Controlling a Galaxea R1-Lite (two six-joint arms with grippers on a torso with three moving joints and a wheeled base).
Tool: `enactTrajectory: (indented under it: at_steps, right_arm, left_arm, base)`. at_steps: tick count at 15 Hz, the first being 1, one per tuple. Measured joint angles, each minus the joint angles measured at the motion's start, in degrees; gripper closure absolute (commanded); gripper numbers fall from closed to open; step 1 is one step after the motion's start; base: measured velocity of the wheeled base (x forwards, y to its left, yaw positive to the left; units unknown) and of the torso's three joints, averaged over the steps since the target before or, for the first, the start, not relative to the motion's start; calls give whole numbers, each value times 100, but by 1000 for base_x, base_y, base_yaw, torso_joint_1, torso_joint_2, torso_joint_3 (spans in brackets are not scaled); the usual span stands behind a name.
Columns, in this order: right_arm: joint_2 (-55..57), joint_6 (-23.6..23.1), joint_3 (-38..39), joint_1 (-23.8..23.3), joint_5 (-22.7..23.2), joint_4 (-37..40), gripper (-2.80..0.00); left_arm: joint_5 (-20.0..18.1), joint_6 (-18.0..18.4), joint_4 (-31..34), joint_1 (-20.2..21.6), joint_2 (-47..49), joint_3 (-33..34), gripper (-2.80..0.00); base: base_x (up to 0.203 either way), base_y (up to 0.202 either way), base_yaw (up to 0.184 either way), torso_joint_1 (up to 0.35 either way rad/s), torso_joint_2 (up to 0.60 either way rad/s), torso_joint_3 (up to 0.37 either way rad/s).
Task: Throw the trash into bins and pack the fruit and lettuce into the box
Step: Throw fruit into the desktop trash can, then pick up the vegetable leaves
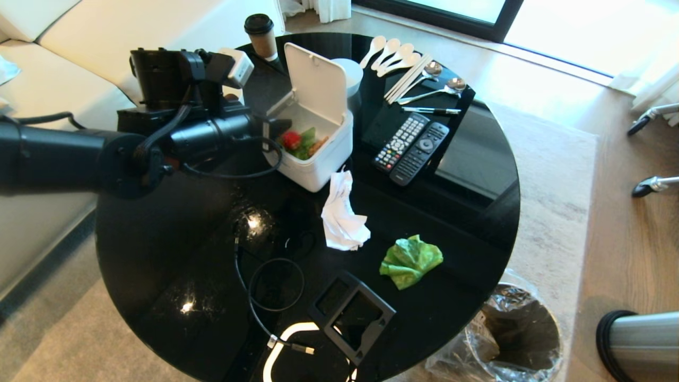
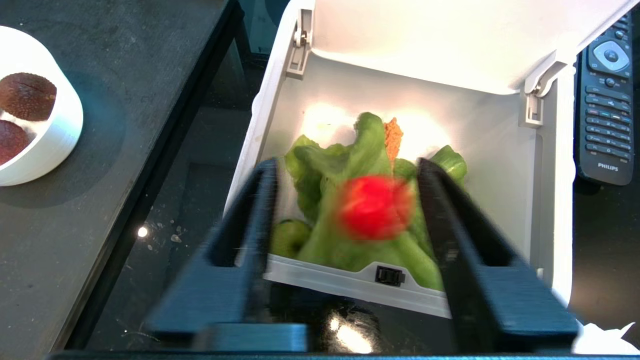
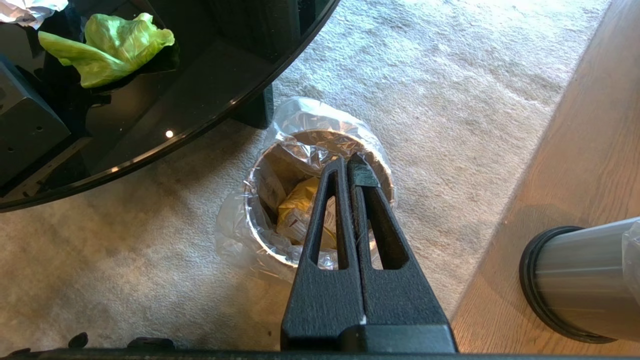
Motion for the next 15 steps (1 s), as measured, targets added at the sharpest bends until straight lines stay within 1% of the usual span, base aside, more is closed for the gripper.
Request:
enactTrajectory:
  at_steps: [6, 10, 12, 15]
  right_arm:
    - [0, 2, 0, 0, -2, 0, 0]
    - [0, 0, 0, 0, -2, -2, 0]
    - [0, 2, 0, 0, -3, 0, 0]
    - [0, 2, 0, 0, -2, 0, 0]
  left_arm:
    - [11, 6, 1, -38, 21, -55, -280]
    - [84, 4, 1, -74, -139, 15, -280]
    - [113, 5, 17, -91, -374, 245, -280]
    - [149, -1, 31, -99, -917, 887, -280]
  base:
    - [0, 0, 0, 0, 0, 0]
    - [0, 0, 0, 0, 0, 0]
    - [0, 0, 0, 0, 0, 0]
    - [0, 0, 0, 0, 0, 0]
